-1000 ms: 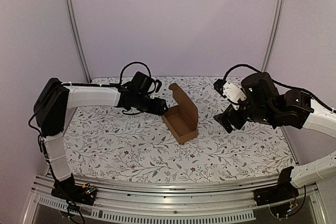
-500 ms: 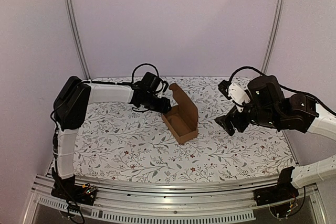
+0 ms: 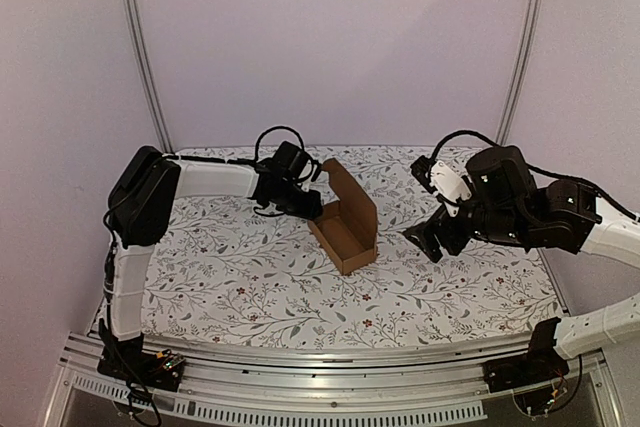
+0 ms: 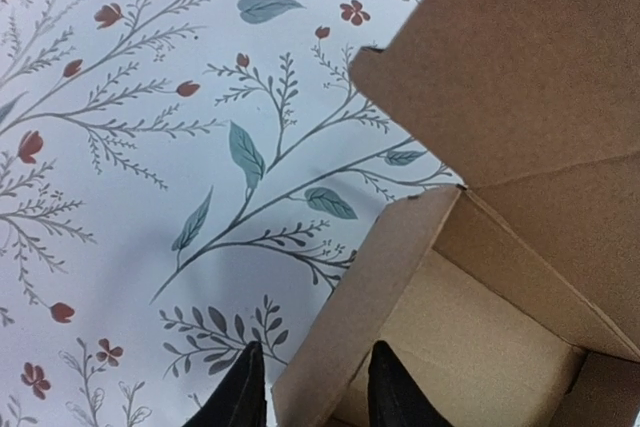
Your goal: Fold the paper box
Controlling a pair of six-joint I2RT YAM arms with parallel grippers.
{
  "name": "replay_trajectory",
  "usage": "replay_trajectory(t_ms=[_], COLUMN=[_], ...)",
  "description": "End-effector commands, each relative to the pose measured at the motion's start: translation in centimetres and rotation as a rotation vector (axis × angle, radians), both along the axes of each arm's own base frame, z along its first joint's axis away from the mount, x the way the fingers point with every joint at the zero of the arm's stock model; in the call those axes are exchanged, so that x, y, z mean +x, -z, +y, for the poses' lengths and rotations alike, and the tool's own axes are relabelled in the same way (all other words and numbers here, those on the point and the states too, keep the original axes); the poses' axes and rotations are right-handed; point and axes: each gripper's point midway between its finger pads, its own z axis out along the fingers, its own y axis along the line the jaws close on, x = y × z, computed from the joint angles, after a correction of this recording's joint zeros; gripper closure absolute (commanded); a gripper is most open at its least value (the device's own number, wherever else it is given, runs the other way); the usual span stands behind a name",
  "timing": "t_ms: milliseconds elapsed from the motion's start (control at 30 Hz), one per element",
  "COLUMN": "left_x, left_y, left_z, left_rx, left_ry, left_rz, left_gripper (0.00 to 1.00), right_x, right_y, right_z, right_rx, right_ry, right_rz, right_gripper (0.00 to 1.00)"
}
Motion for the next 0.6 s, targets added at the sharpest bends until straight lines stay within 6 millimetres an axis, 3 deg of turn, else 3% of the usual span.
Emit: replay_trajectory(t_ms=[0,267,567], left_x=[-0.1,-1.4,-3.9], left_y=[0.3,0.3,-0.9], left_z=[0.7,1.6,2.6], left_rx=[0.014,0.043,0.044], left_ry=[-0.007,-0.015,-0.061], left_rz=[0.015,0.018,0.045], left_gripper=[0.69,0.81,0.87], right_x=[-0.1,0.0,-0.2], right_y=[0.5,0.4,0.8], right_z=[0.2,0.3,0.6], right_rx=[0.024,0.039,0.054], right_ry=[0.010,0.022,0.031], right_rz=[0.030,0.041,0.078], right_gripper=[0.01,0.01,0.01])
